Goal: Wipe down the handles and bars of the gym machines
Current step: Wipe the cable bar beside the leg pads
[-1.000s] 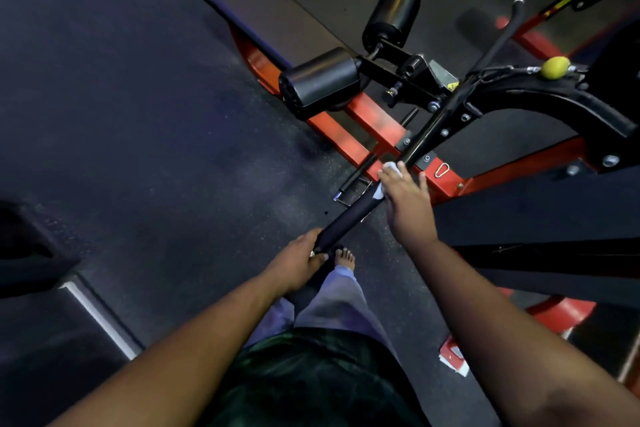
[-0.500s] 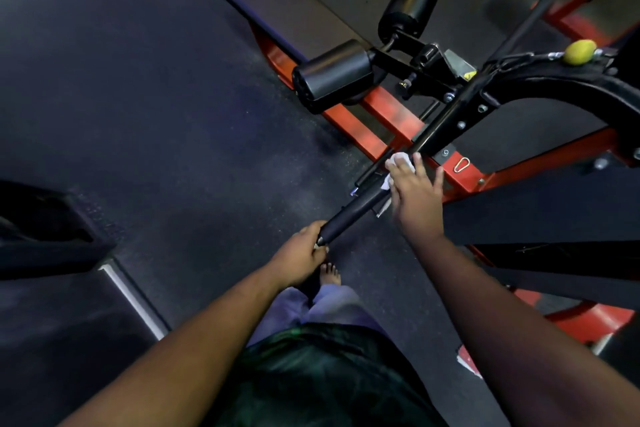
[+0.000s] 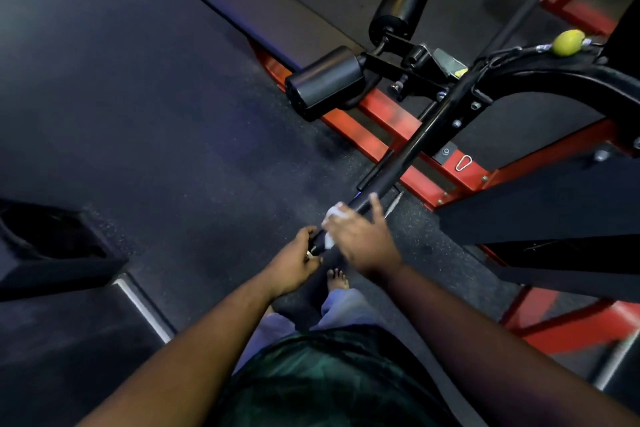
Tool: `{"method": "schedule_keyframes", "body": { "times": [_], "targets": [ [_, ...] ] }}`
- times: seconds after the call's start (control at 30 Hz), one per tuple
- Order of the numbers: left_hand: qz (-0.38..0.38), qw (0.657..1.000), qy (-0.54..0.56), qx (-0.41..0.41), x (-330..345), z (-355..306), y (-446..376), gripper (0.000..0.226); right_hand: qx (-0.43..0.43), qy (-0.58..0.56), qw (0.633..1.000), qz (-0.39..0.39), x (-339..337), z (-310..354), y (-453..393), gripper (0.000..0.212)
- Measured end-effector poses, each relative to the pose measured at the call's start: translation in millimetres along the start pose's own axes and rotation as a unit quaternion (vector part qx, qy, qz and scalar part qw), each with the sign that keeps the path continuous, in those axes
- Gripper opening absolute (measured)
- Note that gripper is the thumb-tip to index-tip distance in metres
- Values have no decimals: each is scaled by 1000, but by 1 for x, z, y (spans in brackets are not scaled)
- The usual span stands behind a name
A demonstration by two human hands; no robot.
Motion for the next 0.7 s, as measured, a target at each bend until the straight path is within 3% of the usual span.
{"method": "schedule_keyframes", "body": {
  "times": [0.1, 0.17, 0.3, 0.4, 0.53, 0.6, 0.7],
  "targets": [
    [12, 1000, -6, -5, 0, -2, 0, 58, 109, 4, 994, -23, -28, -65, -15, 30],
    [17, 1000, -16, 6, 1, -4, 0, 51, 212, -57, 974, -60, -38, -111, -16, 27],
    [16, 999, -19, 20, -1, -5, 1, 44, 411, -262, 856, -173, -37, -144, -8, 33],
    [14, 999, -24, 23, -5, -3, 1, 44, 516, -357, 725, -286, -33, -111, -5, 34],
    [15, 999, -41, 18, -10, -2, 0, 47, 589, -538, 458, -392, 2, -70, 6, 27],
    [20, 999, -44, 18, -12, -3, -1, 47, 614, -583, 354, -397, 12, -74, 8, 20],
    [23, 999, -38, 23, -12, -5, 0, 45, 615, -658, 240, -363, 24, -95, -6, 13]
  ]
}}
Point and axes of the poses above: each hand's wrist, its own y-axis away from the middle knuckle, its own x-axis out of the palm, z = x × y, the point moved 6 cm from there along -y, towards the middle knuckle, and after that the axes turned 1 degree about z, right-handed, at the moved point
